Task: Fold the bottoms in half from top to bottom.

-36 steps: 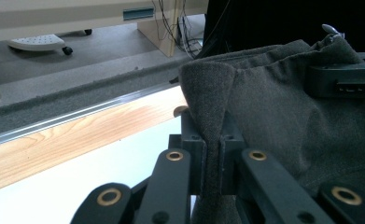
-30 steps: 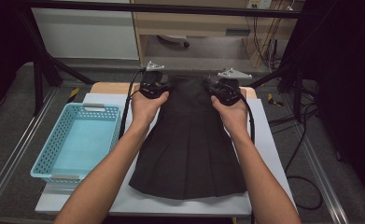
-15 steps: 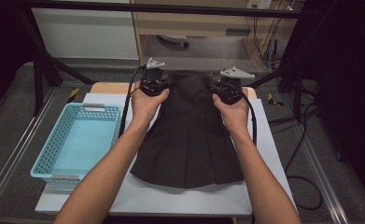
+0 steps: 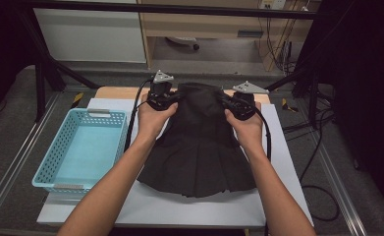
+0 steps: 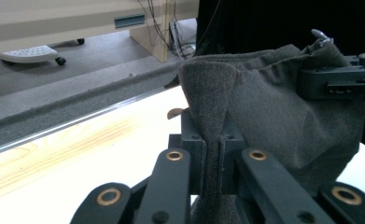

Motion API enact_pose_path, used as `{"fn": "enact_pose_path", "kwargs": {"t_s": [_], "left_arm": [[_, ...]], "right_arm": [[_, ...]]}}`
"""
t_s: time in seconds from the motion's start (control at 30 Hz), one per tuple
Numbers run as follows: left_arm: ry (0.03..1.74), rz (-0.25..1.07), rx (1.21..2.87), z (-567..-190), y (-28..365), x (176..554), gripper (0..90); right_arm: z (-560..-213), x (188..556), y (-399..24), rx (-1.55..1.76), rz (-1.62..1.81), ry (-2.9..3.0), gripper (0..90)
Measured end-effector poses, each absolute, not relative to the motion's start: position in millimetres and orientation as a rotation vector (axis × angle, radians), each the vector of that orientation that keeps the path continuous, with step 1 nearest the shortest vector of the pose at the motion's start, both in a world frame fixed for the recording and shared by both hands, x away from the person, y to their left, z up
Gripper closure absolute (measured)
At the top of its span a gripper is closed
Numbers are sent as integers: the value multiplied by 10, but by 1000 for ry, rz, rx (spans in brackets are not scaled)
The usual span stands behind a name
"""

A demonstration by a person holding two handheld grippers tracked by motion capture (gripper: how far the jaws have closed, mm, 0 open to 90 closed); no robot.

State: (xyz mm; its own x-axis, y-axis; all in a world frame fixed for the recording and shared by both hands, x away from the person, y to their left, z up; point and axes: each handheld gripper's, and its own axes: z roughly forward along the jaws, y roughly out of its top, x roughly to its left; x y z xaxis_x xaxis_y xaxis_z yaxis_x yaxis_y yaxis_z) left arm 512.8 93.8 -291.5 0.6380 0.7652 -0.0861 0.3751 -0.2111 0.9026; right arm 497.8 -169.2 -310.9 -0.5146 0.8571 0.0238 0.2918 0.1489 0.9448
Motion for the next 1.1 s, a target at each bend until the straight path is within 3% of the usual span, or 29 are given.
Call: {"fn": "enact_pose_path", "kwargs": {"t_s": [1.1], "left_arm": [[865,447,1846,-3492,1040,4681,846]], "right_arm": [[-3620,4598,-1713,1029,1375,1973,800]]}}
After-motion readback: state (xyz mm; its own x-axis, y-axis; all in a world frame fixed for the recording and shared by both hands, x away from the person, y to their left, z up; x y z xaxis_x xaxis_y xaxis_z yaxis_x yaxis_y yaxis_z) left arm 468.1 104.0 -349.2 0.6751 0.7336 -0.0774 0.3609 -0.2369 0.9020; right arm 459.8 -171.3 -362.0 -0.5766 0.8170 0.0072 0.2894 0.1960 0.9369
